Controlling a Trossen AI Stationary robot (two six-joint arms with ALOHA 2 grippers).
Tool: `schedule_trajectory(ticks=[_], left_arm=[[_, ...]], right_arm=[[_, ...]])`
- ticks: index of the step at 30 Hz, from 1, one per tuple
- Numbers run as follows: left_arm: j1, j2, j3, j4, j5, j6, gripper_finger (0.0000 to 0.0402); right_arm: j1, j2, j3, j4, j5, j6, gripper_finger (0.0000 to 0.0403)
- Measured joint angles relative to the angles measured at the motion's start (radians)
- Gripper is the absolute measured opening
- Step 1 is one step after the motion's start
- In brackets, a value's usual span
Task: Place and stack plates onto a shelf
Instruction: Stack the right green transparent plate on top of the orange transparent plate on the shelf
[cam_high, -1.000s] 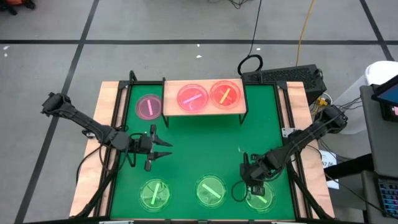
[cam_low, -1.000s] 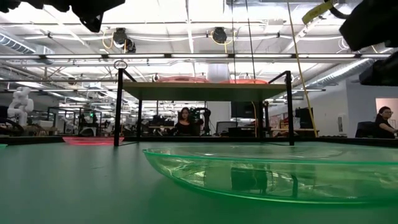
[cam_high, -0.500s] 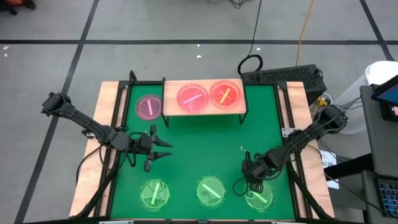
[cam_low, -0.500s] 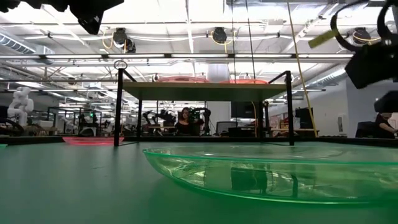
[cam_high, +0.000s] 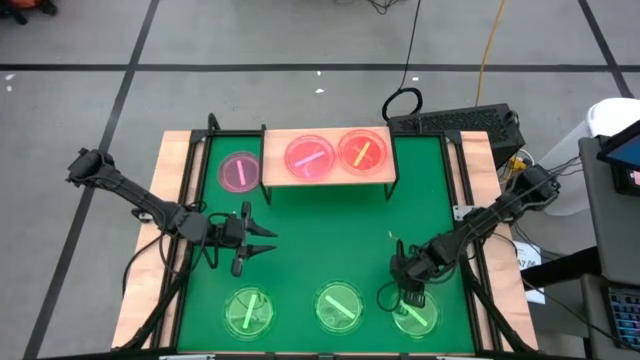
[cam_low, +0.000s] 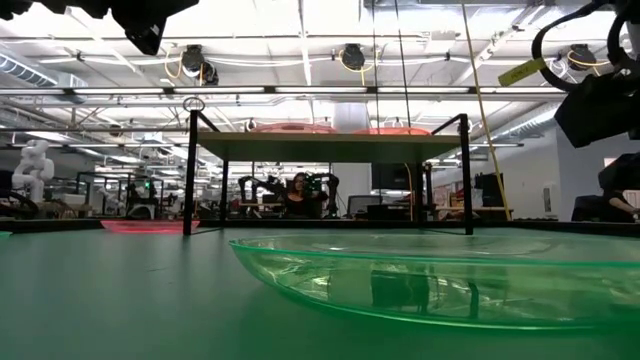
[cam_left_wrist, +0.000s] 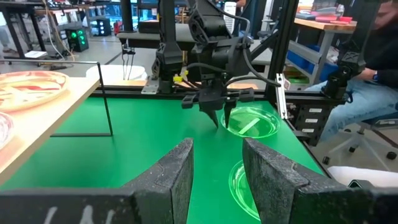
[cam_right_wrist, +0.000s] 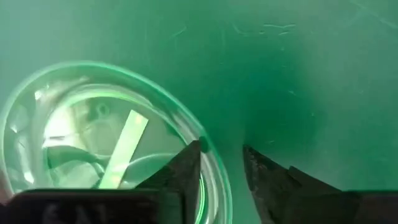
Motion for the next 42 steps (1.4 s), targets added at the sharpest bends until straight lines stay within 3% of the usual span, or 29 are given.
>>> schedule_trajectory(ticks=[6,13,21,27,31,34,38,42], left_arm=[[0.001,0.000,0.000,0.000,0.000,0.000,0.0145],[0.002,0.000,0.000,0.000,0.000,0.006,0.0145],[0.002,0.000,0.000,0.001,0.000,0.002,0.0145],[0.002,0.000,0.000,0.034,0.000,0.002,0.0145],[0.002,0.000,0.000,0.078,0.000,0.031,0.0145],[0.002,0.000,0.000,0.106,0.000,0.050,0.0145],[0.002,0.000,0.000,0.109,0.000,0.056,0.0145],[0.005,0.000,0.000,0.109,-0.001,0.060,0.0145]], right_arm=[[-0.001,-0.024,-0.003,-0.006,-0.021,-0.008,0.0010],[-0.001,-0.162,-0.005,-0.067,0.077,0.025,0.0001],[-0.003,-0.414,-0.005,-0.082,0.358,0.044,0.0000],[-0.043,-0.594,-0.005,-0.076,0.731,0.069,0.0000],[-0.120,-0.685,-0.003,0.004,0.989,0.026,0.0000],[-0.202,-0.730,-0.003,0.126,1.097,-0.092,0.0000],[-0.341,-0.747,-0.002,0.290,1.107,-0.245,0.0000],[-0.495,-0.725,-0.002,0.411,1.046,-0.320,0.0000]])
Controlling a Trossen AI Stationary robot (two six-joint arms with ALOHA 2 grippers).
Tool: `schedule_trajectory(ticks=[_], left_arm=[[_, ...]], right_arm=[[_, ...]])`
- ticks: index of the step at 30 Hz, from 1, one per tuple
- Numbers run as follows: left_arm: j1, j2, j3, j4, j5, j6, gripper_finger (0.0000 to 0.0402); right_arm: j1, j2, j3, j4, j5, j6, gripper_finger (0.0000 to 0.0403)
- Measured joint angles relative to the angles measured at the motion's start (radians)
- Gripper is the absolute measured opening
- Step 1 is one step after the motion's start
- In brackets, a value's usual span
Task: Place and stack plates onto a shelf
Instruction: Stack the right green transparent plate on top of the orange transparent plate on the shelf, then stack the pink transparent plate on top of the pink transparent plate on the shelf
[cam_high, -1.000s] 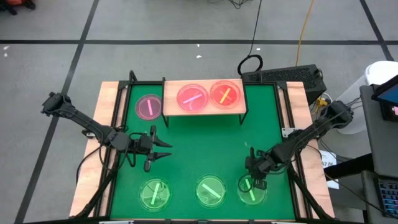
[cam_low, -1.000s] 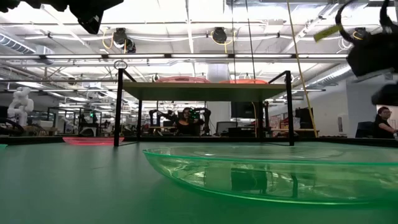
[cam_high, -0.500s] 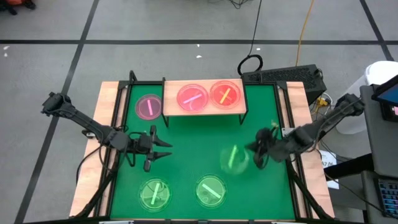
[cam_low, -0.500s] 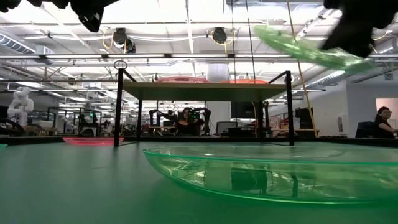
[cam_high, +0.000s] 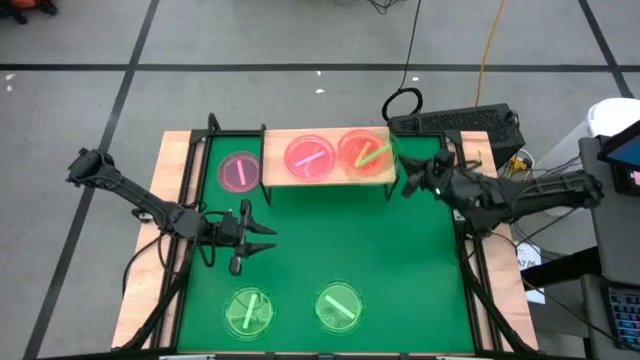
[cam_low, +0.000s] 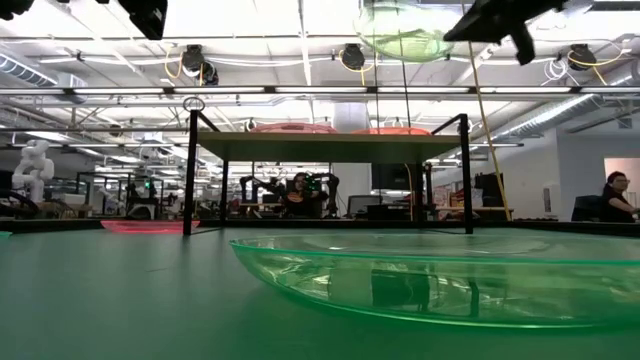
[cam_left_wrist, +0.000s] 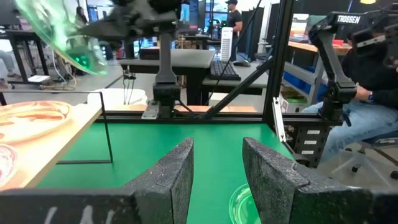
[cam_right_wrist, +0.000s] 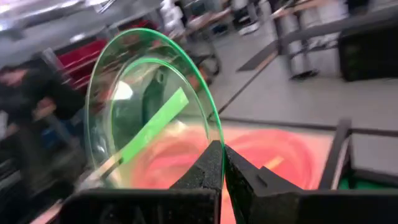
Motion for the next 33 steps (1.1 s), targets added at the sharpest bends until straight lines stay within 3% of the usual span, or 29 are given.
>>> schedule_trajectory(ticks=[8,15,26,33], left_arm=[[0.005,0.000,0.000,-0.006,-0.001,-0.001,0.0145],[0.005,0.000,0.000,-0.006,-0.001,-0.003,0.0145],[0.005,0.000,0.000,-0.015,-0.001,-0.027,0.0145],[0.005,0.000,0.000,-0.037,-0.001,-0.050,0.0145]], right_arm=[[-0.311,0.120,0.000,0.043,-0.267,0.024,0.0000],[-0.456,0.208,0.000,0.085,-0.456,0.054,0.0000],[-0.492,0.303,0.000,0.036,-0.393,0.070,0.0004],[-0.495,0.304,0.000,0.039,-0.350,0.036,0.0050]])
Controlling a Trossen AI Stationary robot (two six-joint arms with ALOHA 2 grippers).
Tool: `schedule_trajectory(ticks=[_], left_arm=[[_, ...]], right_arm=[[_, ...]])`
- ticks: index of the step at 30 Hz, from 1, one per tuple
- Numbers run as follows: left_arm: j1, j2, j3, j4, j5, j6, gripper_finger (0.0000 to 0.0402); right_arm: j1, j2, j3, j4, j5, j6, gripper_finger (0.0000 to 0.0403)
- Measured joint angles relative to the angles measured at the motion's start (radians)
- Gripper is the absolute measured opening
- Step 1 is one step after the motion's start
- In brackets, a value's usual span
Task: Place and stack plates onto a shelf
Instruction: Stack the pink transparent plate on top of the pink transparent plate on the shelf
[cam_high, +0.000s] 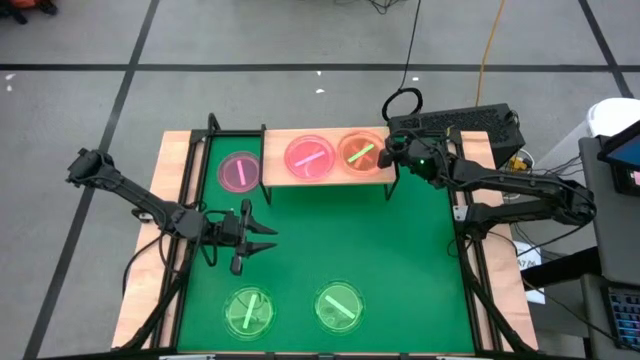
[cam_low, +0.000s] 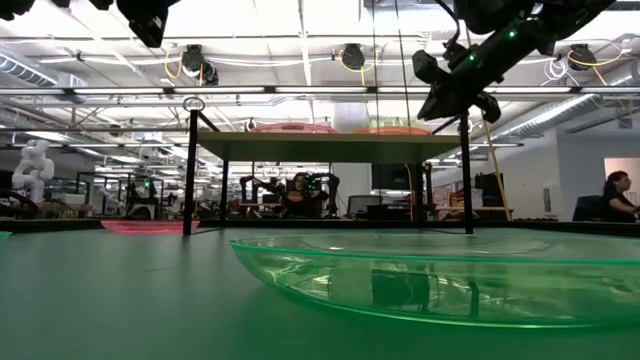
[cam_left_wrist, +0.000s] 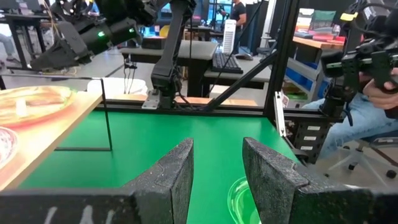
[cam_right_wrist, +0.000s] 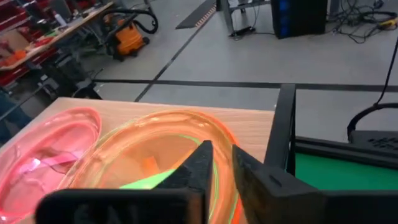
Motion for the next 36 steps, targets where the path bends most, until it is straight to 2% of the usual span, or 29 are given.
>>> schedule_trajectory(ticks=[6,9,12,15,19,25,29,32,36], left_arm=[[0.000,0.000,0.000,-0.031,0.000,-0.014,0.0145],[0.000,0.000,0.000,-0.050,-0.011,-0.011,0.0145],[0.000,-0.012,0.000,-0.127,-0.094,-0.019,0.0145],[0.003,-0.030,0.000,-0.237,-0.188,-0.073,0.0145],[0.022,-0.036,0.018,-0.428,-0.233,-0.161,0.0145],[0.073,0.011,0.215,-0.980,-0.287,-0.404,0.0145],[0.105,0.078,0.298,-1.246,-0.287,-0.510,0.0145],[0.145,0.139,0.303,-1.373,-0.287,-0.584,0.0145],[0.205,0.222,0.278,-1.418,-0.270,-0.626,0.0145]], right_arm=[[0.010,-0.019,0.000,0.042,-0.013,-0.090,0.0125],[0.026,-0.051,0.000,0.132,-0.163,-0.200,0.0154],[0.058,-0.086,0.000,0.245,-0.366,-0.247,0.0166],[0.124,-0.128,0.000,0.300,-0.451,-0.279,0.0168],[0.236,-0.164,0.000,0.301,-0.449,-0.340,0.0168],[0.395,-0.145,0.000,0.350,-0.355,-0.411,0.0165],[0.457,-0.124,0.000,0.399,-0.304,-0.466,0.0165],[0.482,-0.120,0.000,0.410,-0.286,-0.483,0.0165],[0.499,-0.120,0.000,0.409,-0.285,-0.484,0.0165]])
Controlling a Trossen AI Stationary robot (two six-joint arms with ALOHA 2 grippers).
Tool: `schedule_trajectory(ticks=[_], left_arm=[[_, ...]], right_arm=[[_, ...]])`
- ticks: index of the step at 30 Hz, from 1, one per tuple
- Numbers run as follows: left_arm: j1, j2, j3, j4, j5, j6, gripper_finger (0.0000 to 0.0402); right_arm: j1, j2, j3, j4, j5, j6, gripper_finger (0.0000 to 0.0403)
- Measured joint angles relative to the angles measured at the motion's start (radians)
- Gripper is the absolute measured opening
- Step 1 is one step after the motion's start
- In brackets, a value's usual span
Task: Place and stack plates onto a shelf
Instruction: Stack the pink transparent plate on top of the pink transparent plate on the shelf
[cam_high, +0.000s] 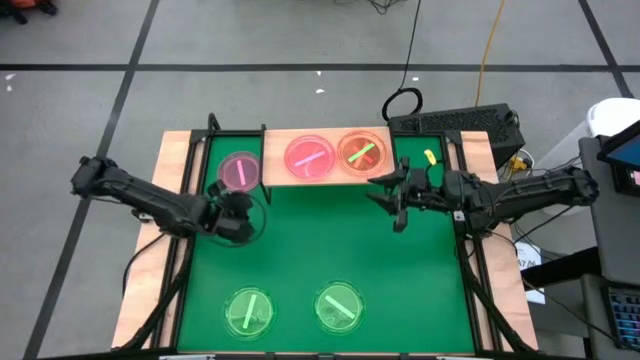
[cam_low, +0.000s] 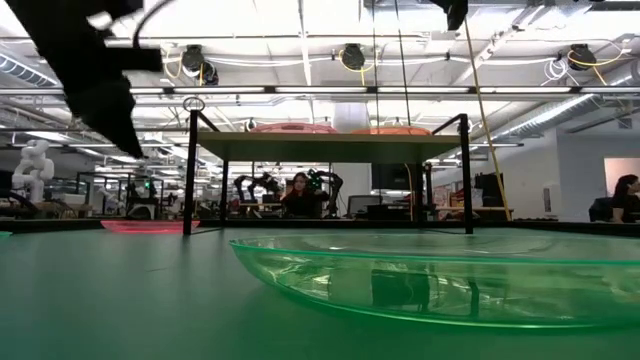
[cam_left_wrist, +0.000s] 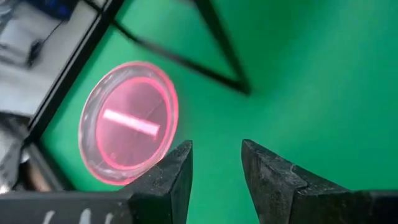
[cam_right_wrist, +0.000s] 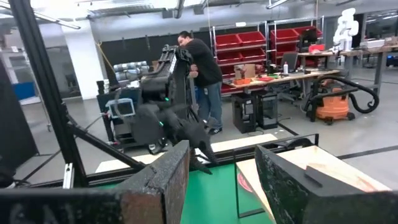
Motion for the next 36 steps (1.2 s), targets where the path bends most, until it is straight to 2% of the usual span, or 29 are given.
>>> schedule_trajectory(ticks=[6,11,17,22,30,33,36], left_arm=[[0.128,0.131,-0.024,0.004,0.001,0.019,0.0145],[0.252,0.216,-0.065,0.061,0.000,0.124,0.0145],[0.361,0.229,-0.183,0.325,0.030,0.288,0.0145],[0.426,0.229,-0.241,0.390,0.029,0.350,0.0145],[0.450,0.227,-0.254,0.435,0.038,0.385,0.0143],[0.450,0.227,-0.255,0.445,0.046,0.384,0.0119],[0.450,0.228,-0.256,0.453,0.060,0.384,0.0073]], right_arm=[[0.005,0.000,0.000,0.000,0.001,-0.006,0.0165],[0.005,0.000,0.000,0.001,0.001,-0.009,0.0165],[0.005,0.000,0.000,-0.002,-0.001,-0.008,0.0165],[0.005,0.000,0.000,-0.008,-0.002,-0.008,0.0165],[0.005,0.000,0.000,-0.008,-0.002,-0.006,0.0165],[0.005,0.000,0.000,-0.008,-0.002,0.001,0.0165],[0.005,0.000,0.000,-0.008,-0.002,0.002,0.0165]])
